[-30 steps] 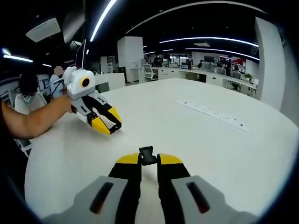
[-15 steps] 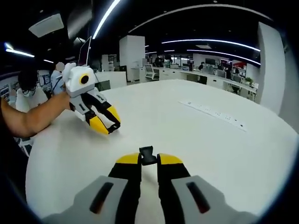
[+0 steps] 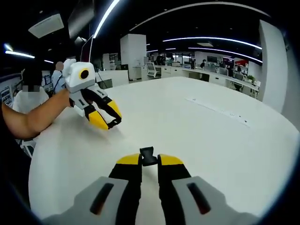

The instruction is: Snap the two parts of the plastic buckle together until the buckle closes and remains connected.

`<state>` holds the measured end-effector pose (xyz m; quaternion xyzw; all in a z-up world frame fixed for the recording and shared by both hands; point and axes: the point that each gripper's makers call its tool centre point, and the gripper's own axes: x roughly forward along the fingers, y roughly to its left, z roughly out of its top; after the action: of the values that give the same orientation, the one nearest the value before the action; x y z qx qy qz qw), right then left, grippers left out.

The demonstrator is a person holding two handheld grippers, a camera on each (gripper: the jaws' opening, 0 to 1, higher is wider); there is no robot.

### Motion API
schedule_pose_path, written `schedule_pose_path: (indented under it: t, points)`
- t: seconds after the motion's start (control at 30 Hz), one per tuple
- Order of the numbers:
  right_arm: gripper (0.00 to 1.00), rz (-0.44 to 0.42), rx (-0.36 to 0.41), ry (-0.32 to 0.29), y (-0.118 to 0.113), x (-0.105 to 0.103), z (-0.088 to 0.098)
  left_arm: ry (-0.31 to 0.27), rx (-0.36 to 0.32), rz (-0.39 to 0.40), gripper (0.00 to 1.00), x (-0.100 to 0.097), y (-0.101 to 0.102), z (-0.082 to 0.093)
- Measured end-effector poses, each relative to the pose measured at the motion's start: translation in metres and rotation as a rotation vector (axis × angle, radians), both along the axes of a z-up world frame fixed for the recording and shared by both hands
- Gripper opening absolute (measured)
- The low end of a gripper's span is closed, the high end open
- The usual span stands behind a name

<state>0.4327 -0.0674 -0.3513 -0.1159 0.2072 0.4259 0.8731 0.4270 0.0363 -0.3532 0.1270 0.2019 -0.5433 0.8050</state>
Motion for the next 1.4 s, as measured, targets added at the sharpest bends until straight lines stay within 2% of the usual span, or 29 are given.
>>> schedule_pose_path:
  t: [0.2,0.43,0.63,0.73,0.8,1.17,1.27,1.4]
  points:
    - [0.11,0.02,-0.024,-0.008,0.004,-0.002,0.0,0.011,0.002,-0.007,0.2,0.001,0.004,-0.003]
    - [0.11,0.025,-0.048,-0.014,0.005,-0.003,-0.003,0.029,0.023,-0.03,0.2,-0.01,0.002,-0.009]
    - [0.11,0.033,-0.059,0.003,0.003,-0.003,-0.009,0.037,0.035,-0.032,0.2,-0.009,0.003,-0.014]
    - [0.11,0.085,-0.046,0.029,0.009,-0.01,-0.014,0.041,0.042,-0.049,0.2,-0.014,0.001,-0.016]
    - [0.11,0.083,-0.05,0.034,0.008,-0.01,-0.016,0.044,0.046,-0.053,0.2,-0.018,0.001,-0.016]
    - [0.11,0.12,-0.056,0.05,0.009,-0.018,-0.016,0.058,0.046,-0.067,0.2,-0.017,0.004,-0.017]
    - [0.11,0.173,-0.054,0.034,0.011,-0.023,-0.015,0.061,0.047,-0.071,0.2,-0.017,0.003,-0.018]
    - [0.11,0.347,-0.039,0.012,0.02,-0.048,-0.015,0.068,0.053,-0.079,0.2,-0.018,0.004,-0.02]
